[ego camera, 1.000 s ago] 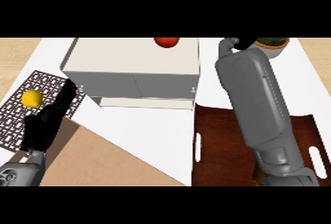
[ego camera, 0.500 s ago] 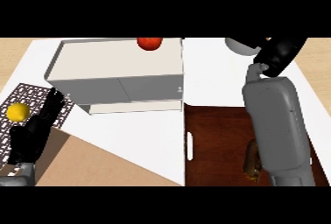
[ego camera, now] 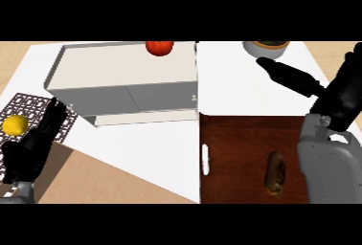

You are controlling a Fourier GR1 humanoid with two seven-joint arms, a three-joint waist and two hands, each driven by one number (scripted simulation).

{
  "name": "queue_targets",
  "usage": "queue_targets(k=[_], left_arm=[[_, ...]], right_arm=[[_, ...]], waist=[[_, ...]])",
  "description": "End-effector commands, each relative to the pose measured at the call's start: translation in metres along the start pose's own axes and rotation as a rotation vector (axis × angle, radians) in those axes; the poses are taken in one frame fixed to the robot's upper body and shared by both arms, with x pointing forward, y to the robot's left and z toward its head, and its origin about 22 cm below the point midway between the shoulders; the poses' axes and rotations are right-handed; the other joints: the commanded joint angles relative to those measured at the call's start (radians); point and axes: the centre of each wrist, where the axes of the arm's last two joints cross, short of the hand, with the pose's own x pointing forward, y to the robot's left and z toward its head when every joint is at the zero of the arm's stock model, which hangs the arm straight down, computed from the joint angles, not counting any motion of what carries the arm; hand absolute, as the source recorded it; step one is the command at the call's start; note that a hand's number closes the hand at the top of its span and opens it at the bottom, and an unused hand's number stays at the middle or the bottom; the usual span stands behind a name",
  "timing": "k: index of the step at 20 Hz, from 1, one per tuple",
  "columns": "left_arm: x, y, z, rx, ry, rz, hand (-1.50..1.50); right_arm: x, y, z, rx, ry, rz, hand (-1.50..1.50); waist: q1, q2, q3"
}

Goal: Pick the tomato from the tray and place it in the tiered shelf

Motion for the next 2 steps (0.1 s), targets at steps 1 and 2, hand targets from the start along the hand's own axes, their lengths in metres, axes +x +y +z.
queue_targets(k=[1, 2], left_arm=[[-0.0376, -0.0406, 0.0214, -0.105, 0.158, 0.075, 0.00], [-0.0385, -0.0333, 0.0168, -0.107, 0.172, 0.078, 0.00]], right_arm=[[-0.0081, -0.0377, 0.0117, 0.030, 0.000, 0.067, -1.50], [-0.0060, -0.0438, 0.0133, 0.045, 0.020, 0.053, -1.50]], waist=[[0.000, 0.019, -0.031], [0.003, 0.023, -0.031]])
